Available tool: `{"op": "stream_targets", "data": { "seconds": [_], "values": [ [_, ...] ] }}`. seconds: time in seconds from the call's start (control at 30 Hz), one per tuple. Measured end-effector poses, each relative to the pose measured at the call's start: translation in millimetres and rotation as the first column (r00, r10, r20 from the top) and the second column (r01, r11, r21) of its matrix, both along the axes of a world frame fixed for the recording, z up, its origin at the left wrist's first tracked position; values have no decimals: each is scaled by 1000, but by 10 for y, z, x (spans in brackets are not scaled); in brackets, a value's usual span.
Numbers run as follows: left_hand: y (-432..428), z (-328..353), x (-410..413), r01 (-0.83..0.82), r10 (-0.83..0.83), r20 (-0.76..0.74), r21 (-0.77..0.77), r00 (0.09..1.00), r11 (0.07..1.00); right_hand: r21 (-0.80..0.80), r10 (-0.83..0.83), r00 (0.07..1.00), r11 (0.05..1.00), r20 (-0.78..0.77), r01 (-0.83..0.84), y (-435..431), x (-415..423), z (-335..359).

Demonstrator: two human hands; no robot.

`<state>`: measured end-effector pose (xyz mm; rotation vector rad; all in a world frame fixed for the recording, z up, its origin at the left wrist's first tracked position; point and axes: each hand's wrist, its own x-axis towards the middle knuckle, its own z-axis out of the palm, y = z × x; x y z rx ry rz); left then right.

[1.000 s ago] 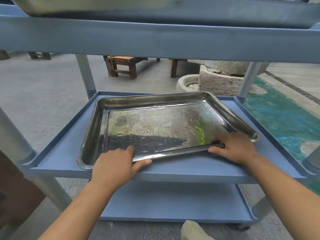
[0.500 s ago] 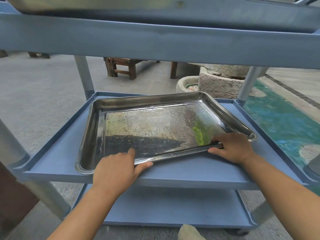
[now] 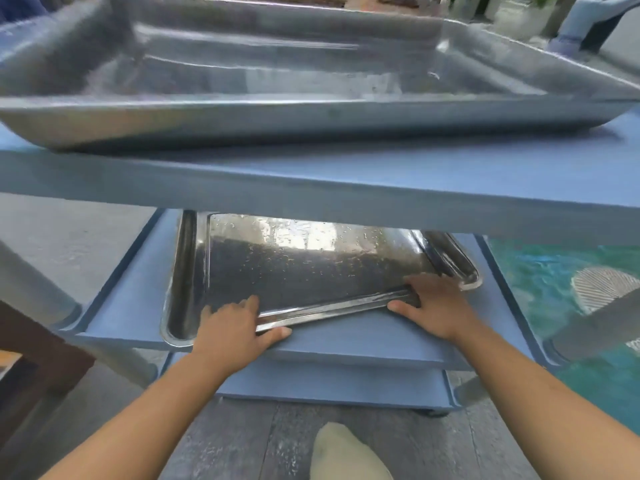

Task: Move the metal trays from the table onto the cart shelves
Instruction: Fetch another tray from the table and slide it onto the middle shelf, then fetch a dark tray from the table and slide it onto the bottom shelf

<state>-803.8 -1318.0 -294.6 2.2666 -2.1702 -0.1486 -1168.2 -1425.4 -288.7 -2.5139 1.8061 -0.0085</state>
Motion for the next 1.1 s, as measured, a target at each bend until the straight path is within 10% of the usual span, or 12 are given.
{"op": "stream_targets", "data": {
  "seconds": [0.13,0.4,0.77,1.1],
  "values": [
    [145,482,8,22,80,-234,404,969,914,135,-133,987,984,95,119,317,55,324],
    [953,1965,37,84,25,-232,450,972,889,491,-350,929,835,125,249,1490,132,1879],
    [1762,3866,-647,366,-293,-280,258,914,894,387,-527,804,826,274,410,3462,-174,3789],
    [2693,4233,-1834,661,-606,-276,193,746,725,250,-784,527,610,328,752,5556,-1005,4256]
  ]
}}
